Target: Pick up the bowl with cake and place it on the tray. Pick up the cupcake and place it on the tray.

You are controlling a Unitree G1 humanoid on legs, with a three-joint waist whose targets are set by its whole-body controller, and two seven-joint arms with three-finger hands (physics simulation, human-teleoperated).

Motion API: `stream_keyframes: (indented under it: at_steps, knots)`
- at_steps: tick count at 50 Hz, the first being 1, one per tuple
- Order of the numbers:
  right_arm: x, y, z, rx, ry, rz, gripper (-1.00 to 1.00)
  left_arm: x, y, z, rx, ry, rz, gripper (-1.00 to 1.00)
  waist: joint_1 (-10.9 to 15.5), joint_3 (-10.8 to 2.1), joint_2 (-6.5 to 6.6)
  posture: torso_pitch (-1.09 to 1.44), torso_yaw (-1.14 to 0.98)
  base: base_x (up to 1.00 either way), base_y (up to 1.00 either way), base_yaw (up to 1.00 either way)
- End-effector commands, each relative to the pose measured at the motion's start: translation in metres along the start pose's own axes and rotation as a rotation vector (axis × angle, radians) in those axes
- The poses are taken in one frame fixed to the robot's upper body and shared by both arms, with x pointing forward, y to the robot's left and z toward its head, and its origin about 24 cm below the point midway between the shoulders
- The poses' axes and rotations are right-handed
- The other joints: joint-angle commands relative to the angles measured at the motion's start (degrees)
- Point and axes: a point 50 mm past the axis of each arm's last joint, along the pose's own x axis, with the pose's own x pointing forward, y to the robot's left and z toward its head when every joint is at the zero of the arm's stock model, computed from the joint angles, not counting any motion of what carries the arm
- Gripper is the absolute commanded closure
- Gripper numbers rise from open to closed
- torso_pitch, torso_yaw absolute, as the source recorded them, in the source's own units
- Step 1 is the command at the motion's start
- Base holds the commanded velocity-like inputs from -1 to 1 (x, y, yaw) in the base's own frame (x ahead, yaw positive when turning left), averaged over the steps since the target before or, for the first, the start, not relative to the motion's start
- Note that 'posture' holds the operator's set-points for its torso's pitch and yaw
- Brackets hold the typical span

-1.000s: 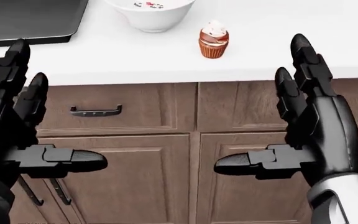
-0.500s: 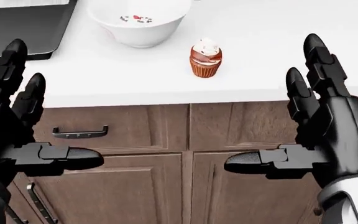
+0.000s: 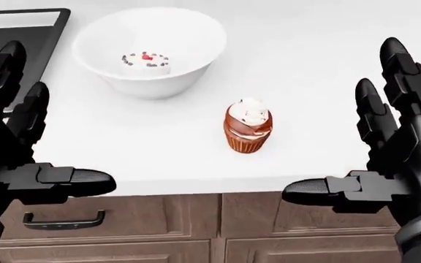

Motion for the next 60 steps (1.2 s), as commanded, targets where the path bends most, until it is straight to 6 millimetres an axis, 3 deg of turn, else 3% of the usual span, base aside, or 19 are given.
stream_keyframes:
  at_steps: [1, 2, 3, 6, 7, 9, 10, 13, 15, 17, 19, 21, 23, 28, 36, 46, 60]
  knots:
    - [-0.003, 0.005, 0.019, 0.003, -0.121, 0.031, -1.0, -0.005, 0.002, 0.022, 0.018, -0.122, 0.017, -1.0, 0.26, -0.92, 0.07, 0.0, 0.0, 0.29, 0.0, 0.0]
    - [-0.004, 0.005, 0.02, 0.005, -0.127, 0.029, -1.0, -0.005, 0.003, 0.023, 0.019, -0.124, 0.017, -1.0, 0.11, -0.6, 0.25, 0.0, 0.0, 0.0, 0.0, 0.0]
    - [-0.005, 0.005, 0.021, 0.006, -0.129, 0.029, -1.0, -0.006, 0.003, 0.025, 0.019, -0.126, 0.018, -1.0, 0.23, -1.33, 0.11, 0.0, 0.0, 0.0, 0.0, 0.0]
    - [-0.007, 0.004, 0.023, 0.004, -0.134, 0.027, -1.0, -0.01, 0.005, 0.029, 0.02, -0.139, 0.023, -1.0, -0.15, -0.59, 1.3, 0.0, 0.0, 0.0, 0.0, 0.0]
    - [-0.008, 0.004, 0.024, 0.002, -0.137, 0.026, -1.0, -0.012, 0.005, 0.032, 0.021, -0.145, 0.023, -1.0, -0.27, -0.84, 2.32, 0.0, 0.0, 0.0, 0.0, 0.0]
    - [-0.01, 0.003, 0.026, 0.0, -0.141, 0.024, -1.0, -0.015, 0.004, 0.035, 0.024, -0.152, 0.021, -1.0, -0.05, -1.87, 5.63, 0.0, 0.0, 0.0, 0.0, 0.0]
    - [-0.011, 0.002, 0.027, -0.001, -0.144, 0.022, -1.0, -0.016, 0.004, 0.035, 0.025, -0.155, 0.019, -1.0, -0.41, -1.56, 2.97, 0.0, 0.0, 0.0, 0.0, 0.0]
    - [-0.014, 0.0, 0.032, -0.004, -0.153, 0.016, -1.0, -0.02, 0.005, 0.04, 0.025, -0.167, 0.016, -1.0, -0.1, -1.71, 4.34, 0.0, 0.0, 0.0, 0.0, 0.0]
    - [-0.016, 0.0, 0.034, -0.008, -0.161, 0.014, -1.0, -0.024, 0.004, 0.043, 0.028, -0.175, 0.014, -1.0, 0.5, -1.59, 4.48, 0.0, 0.0, 0.0, 0.0, 0.0]
    - [-0.017, 0.0, 0.036, -0.013, -0.165, 0.013, -1.0, -0.028, 0.004, 0.048, 0.031, -0.186, 0.012, -1.0, 0.57, -1.07, 3.34, 0.0, 0.0, 0.0, 0.0, 0.0]
    - [-0.018, -0.001, 0.037, -0.015, -0.168, 0.013, -1.0, -0.031, 0.002, 0.053, 0.039, -0.197, 0.01, -1.0, 0.58, -0.58, 1.1, 0.0, 0.0, 0.0, 0.0, 0.0]
    - [-0.019, 0.0, 0.037, -0.018, -0.167, 0.014, -1.0, -0.032, 0.001, 0.056, 0.053, -0.208, 0.01, -1.0, 0.72, -0.94, 2.1, 0.0, 0.0, 0.0, 0.0, 0.0]
    - [-0.019, 0.0, 0.038, -0.019, -0.166, 0.016, -1.0, -0.032, -0.001, 0.059, 0.071, -0.216, 0.009, -1.0, 0.58, -1.79, 2.47, 0.0, 0.0, 0.0, 0.0, 0.0]
    - [-0.019, 0.002, 0.039, -0.02, -0.166, 0.018, -1.0, -0.031, -0.009, 0.071, 0.127, -0.246, 0.007, -1.0, 0.24, -2.23, 3.01, 0.0, 0.0, 0.0, 0.0, 0.0]
    - [-0.016, 0.009, 0.039, -0.03, -0.162, 0.039, -1.0, -0.026, -0.024, 0.083, 0.312, -0.33, 0.02, -1.0, -0.04, -2.19, 2.68, 0.0, 0.0, 0.0, 0.0, 0.0]
    - [-0.018, 0.009, 0.041, -0.025, -0.165, 0.037, -1.0, -0.018, -0.034, 0.078, 0.644, -0.439, 0.104, -1.0, 0.3, -1.88, 1.93, 0.0, 0.0, 0.0, 0.0, 0.0]
    - [-0.02, 0.007, 0.047, -0.02, -0.177, 0.032, -1.0, -0.004, -0.057, 0.071, 0.834, -0.52, 0.089, -1.0, 0.87, -1.99, 0.81, 0.0, 0.0, 0.0, 0.0, 0.0]
